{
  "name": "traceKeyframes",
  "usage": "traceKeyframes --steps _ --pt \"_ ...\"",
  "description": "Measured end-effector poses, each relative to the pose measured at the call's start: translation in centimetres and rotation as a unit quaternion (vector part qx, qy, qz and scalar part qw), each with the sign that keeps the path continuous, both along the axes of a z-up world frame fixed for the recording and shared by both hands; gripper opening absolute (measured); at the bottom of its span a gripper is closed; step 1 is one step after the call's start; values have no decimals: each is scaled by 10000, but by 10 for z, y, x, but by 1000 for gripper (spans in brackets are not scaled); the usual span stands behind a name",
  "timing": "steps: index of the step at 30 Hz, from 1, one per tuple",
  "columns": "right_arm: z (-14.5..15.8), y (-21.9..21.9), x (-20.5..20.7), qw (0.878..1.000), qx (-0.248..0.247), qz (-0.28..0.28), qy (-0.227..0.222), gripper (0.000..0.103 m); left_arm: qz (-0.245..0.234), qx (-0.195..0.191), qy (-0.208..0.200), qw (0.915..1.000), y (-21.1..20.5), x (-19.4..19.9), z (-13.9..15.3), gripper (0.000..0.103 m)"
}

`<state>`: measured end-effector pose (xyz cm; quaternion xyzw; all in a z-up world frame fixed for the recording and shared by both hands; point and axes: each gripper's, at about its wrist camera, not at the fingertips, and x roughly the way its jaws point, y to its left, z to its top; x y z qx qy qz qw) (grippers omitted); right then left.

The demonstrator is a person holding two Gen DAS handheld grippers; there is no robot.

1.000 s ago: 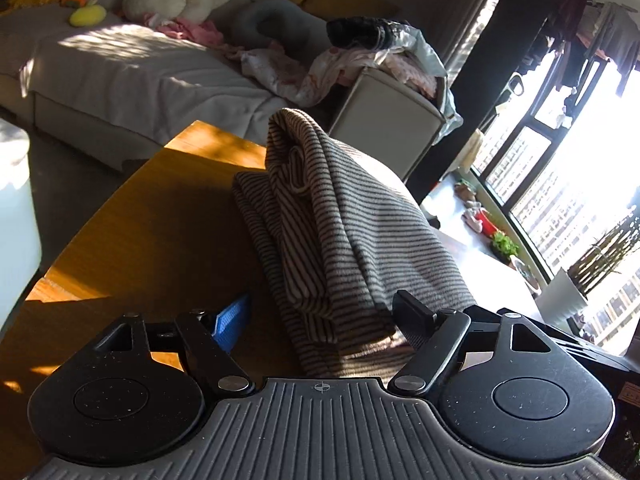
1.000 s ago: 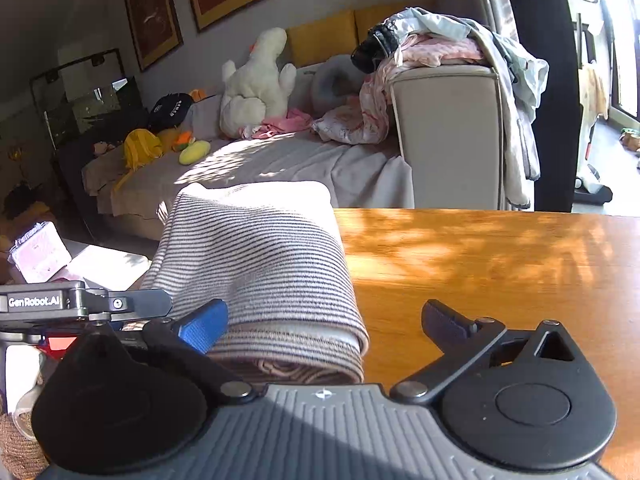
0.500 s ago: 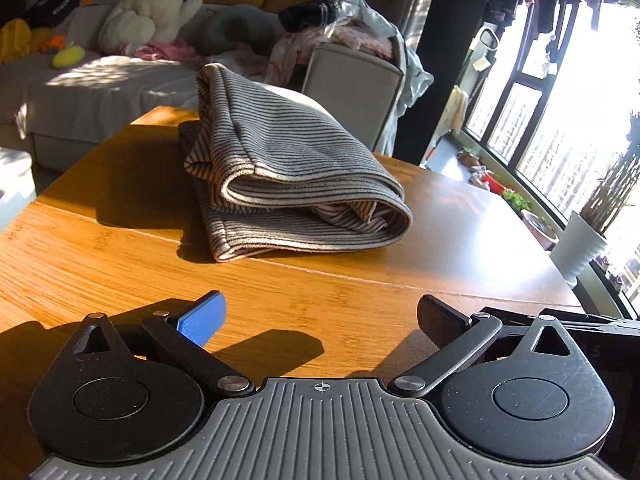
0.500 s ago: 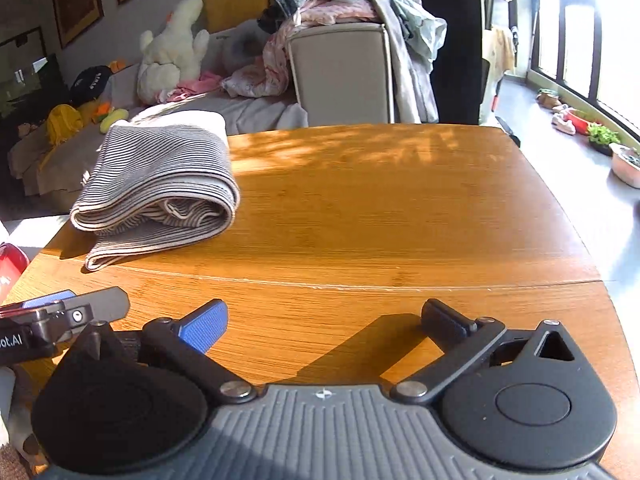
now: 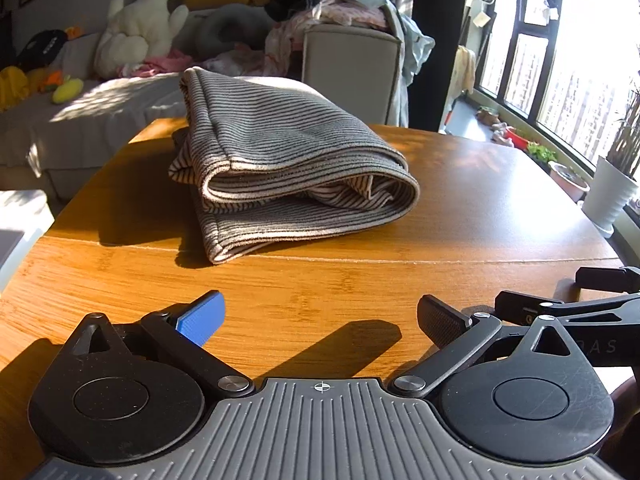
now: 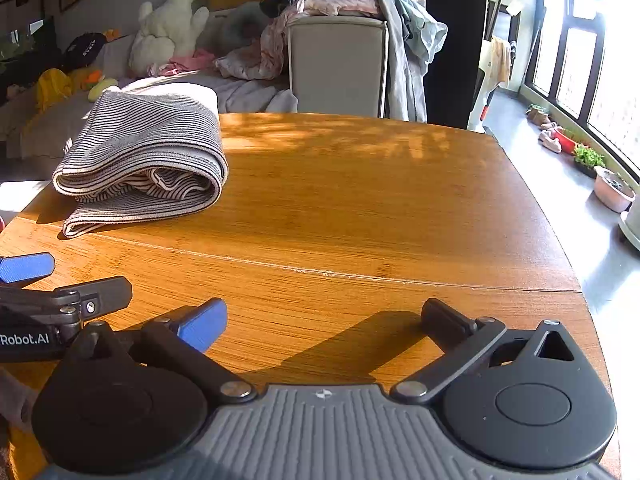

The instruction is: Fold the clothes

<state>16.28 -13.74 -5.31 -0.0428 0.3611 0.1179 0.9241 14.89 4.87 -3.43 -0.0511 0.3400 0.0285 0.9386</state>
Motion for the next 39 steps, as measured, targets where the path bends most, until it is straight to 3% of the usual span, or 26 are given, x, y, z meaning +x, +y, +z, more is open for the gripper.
traceKeyframes --steps 14,39 --pt "0 -1 -1 10000 20 -84 -8 103 235 -350 -174 9990 12 2 2 103" --pt "0 -3 0 9999 26 -99 -9 103 119 -260 -132 9995 8 4 1 103"
